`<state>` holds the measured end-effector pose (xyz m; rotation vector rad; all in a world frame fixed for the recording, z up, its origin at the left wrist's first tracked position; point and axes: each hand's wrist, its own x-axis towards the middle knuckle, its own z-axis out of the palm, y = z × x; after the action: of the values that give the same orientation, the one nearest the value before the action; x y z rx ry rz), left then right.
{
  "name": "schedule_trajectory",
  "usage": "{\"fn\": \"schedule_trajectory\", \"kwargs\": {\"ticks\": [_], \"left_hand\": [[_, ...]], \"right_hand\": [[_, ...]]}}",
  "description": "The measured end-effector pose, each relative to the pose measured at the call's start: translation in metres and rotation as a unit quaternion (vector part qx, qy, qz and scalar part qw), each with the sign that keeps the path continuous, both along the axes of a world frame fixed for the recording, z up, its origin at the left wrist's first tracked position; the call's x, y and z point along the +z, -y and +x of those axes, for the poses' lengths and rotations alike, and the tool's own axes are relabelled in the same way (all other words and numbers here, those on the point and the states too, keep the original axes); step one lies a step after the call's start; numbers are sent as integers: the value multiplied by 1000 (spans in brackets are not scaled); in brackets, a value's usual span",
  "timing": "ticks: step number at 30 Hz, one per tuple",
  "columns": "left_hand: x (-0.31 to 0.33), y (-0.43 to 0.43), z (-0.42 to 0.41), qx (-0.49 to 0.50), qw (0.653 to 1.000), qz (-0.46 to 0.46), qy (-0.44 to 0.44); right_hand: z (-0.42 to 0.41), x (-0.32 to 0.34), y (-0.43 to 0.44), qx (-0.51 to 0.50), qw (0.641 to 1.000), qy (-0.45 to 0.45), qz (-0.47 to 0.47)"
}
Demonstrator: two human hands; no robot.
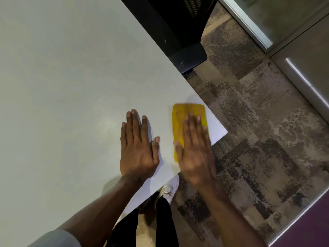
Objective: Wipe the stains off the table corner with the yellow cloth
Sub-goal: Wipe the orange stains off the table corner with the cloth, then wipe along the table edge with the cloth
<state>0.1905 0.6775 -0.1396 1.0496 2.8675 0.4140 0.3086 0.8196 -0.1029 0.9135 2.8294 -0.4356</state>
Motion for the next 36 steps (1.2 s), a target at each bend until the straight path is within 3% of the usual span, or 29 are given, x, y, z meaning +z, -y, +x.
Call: {"fn": "schedule_trajectory", "kwargs": {"ticks": [7, 11, 15, 20, 26, 31, 36], "left_hand": [[6, 0, 0, -17, 1000, 5, -9], [8, 2, -2, -25, 1000, -14, -1], [9, 2, -2, -33, 999, -21, 7], [10, 2, -2, -30, 999, -29, 12], [15, 1, -1, -29, 998, -57, -4], [10, 1, -2, -29, 997, -69, -27], [4, 2, -1, -29, 998, -35, -38]], "right_hand": [[-52, -4, -45, -72, 997, -1, 21], [-15, -3, 24, -63, 998, -1, 26], [16, -4, 114, -151, 988, -40, 10], [9, -13, 164, -298, 939, -164, -46], [-9, -16, 124, -381, 869, -302, -96], [-15, -19, 117, -402, 849, -334, -72], [-7, -13, 189, -451, 802, -376, -110]]}}
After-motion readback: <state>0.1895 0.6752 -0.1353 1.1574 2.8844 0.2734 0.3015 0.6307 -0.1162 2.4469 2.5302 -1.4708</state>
